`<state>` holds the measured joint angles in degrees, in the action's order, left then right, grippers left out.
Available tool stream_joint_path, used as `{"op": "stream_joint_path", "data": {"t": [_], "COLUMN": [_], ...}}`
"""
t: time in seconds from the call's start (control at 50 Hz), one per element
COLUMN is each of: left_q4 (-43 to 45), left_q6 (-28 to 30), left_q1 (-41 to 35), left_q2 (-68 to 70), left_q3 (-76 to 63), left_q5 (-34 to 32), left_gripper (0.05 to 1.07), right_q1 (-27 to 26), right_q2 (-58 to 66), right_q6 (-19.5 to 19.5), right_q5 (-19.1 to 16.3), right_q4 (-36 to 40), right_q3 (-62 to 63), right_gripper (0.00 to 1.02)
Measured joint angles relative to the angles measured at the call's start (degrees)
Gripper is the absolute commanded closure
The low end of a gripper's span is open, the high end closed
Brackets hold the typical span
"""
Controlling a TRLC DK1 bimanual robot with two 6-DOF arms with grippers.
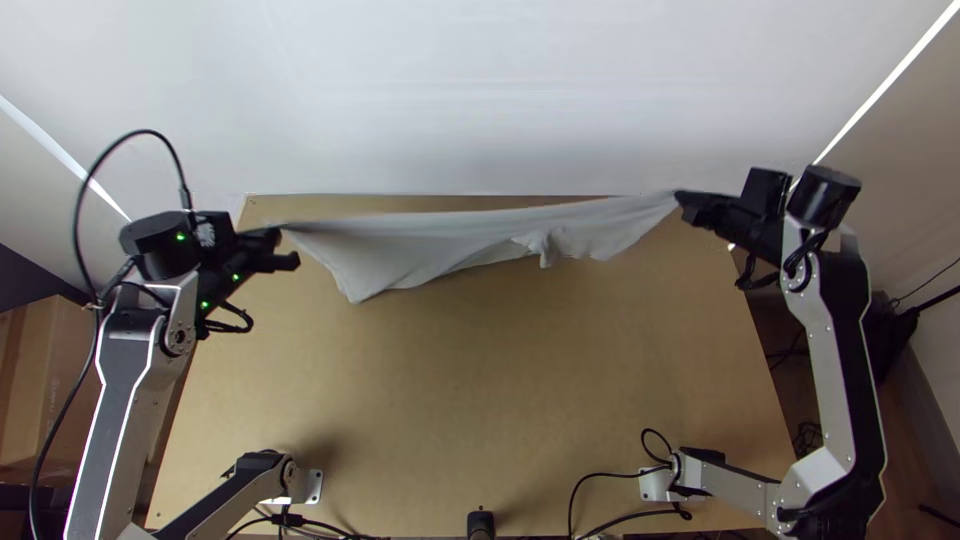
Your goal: Fold the t-shirt
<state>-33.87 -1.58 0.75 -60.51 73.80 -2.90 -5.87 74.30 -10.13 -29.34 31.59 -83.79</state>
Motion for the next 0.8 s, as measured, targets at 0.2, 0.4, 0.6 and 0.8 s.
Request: {"op": "stream_joint_path", "data": {"t": [0.2, 0.4, 0.6, 0.8], "left_q4": [6.9, 11.0, 12.3, 12.6], "left_q6": [-0.4, -0.4, -0.4, -0.3], "left_q1": [0.0, 0.0, -0.1, 0.0], "left_q2": [-4.1, -10.6, -12.8, -7.4], "left_q3": [8.2, 17.5, 24.6, 28.1], "left_q5": [1.6, 3.9, 5.1, 5.6], "left_gripper": [1.05, 1.05, 1.05, 1.05], "right_q1": [1.2, 2.5, 2.7, 2.3], "right_q2": [6.9, 11.3, 9.0, -3.1], "right_q6": [-3.8, -4.7, -6.0, -7.5], "right_q5": [6.3, 10.5, 11.8, 12.0], "right_q4": [-4.9, -7.8, -10.7, -14.1], "right_q3": [-12.4, -21.7, -25.6, -23.2], "right_gripper": [1.0, 1.0, 1.0, 1.0]}}
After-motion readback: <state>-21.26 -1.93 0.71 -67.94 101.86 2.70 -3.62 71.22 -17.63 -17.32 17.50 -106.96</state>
